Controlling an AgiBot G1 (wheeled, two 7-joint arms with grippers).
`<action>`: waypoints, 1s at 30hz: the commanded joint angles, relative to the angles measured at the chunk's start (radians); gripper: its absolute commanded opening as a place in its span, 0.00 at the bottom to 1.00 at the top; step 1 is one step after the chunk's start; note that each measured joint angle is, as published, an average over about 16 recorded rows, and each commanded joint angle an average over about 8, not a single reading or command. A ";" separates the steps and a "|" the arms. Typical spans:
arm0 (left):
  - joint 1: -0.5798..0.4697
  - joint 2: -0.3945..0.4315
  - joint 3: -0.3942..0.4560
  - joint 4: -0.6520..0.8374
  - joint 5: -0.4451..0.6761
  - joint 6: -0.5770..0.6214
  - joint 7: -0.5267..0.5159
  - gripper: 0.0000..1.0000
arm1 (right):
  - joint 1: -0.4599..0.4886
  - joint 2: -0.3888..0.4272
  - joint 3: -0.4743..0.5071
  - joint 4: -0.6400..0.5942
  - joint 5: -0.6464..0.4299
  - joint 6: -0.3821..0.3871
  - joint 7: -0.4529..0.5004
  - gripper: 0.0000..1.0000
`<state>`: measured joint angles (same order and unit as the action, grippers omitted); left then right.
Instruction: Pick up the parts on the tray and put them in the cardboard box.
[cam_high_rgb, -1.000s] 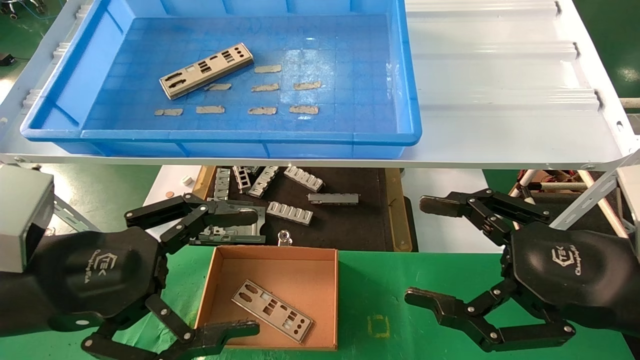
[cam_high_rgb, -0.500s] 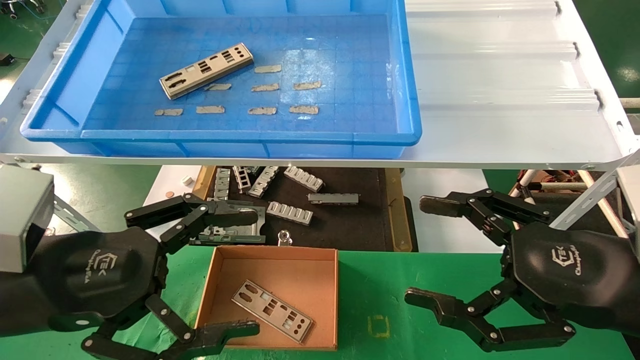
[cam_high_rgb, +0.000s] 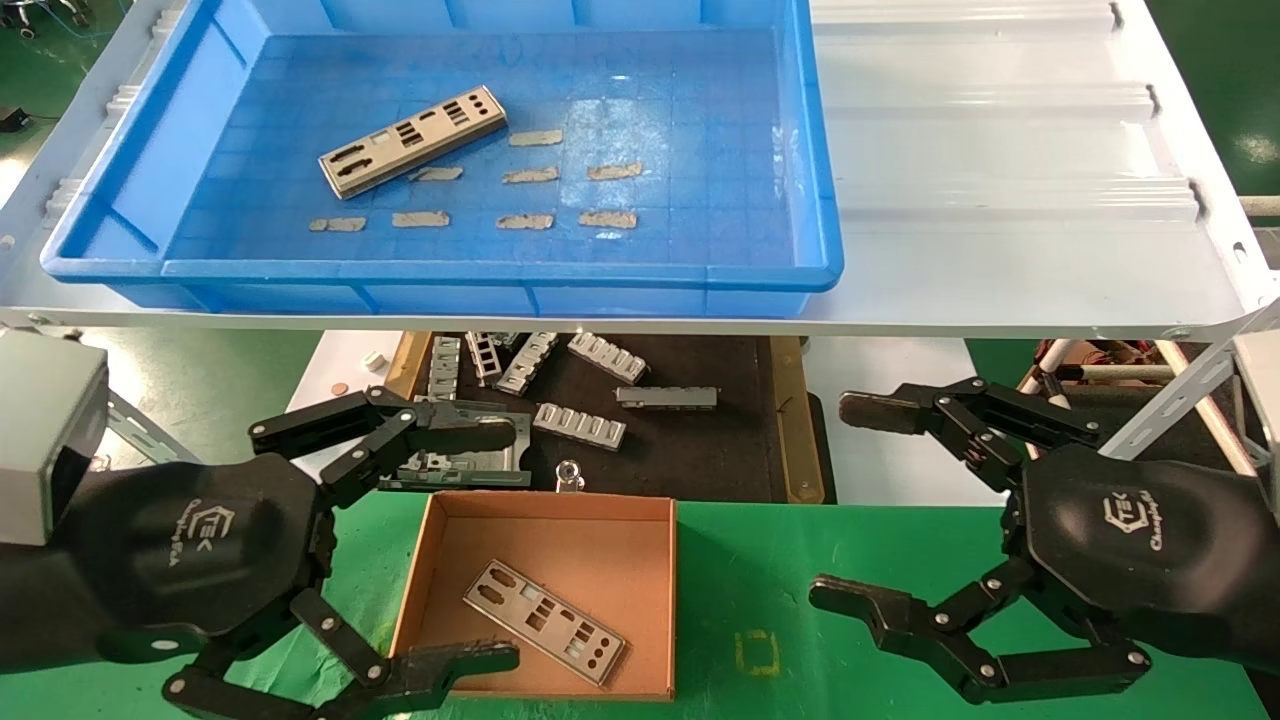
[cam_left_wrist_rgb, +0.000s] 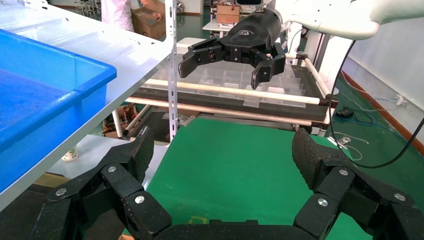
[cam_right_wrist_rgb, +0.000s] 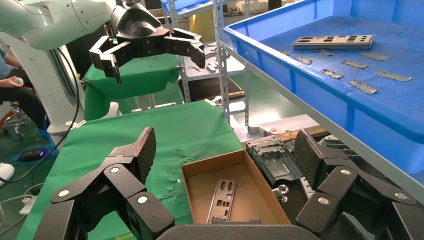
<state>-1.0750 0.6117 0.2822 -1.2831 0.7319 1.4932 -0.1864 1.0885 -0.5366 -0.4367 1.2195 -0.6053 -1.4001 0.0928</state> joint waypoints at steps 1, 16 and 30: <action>0.000 0.000 0.000 0.000 0.000 0.000 0.000 1.00 | 0.000 0.000 0.000 0.000 0.000 0.000 0.000 1.00; 0.000 0.000 0.000 0.000 0.000 0.000 0.000 1.00 | 0.000 0.000 0.000 0.000 0.000 0.000 0.000 1.00; 0.000 0.000 0.000 0.000 0.000 0.000 0.000 1.00 | 0.000 0.000 0.000 0.000 0.000 0.000 0.000 1.00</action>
<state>-1.0750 0.6117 0.2822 -1.2831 0.7319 1.4931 -0.1863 1.0885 -0.5366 -0.4367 1.2195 -0.6053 -1.4001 0.0928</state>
